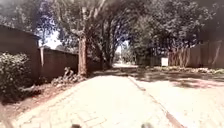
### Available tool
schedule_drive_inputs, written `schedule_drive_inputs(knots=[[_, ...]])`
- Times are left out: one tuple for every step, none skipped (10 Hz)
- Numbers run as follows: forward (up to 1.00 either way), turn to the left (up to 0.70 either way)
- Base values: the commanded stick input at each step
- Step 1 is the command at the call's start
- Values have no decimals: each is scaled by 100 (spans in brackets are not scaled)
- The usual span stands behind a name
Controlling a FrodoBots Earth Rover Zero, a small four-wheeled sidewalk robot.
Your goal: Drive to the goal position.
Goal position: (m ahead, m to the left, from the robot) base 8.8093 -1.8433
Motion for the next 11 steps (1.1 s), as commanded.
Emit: schedule_drive_inputs(knots=[[70,-6],[70,-21],[70,-35],[70,-35],[70,0],[70,0],[70,0],[70,0],[70,0],[70,0],[70,0]])
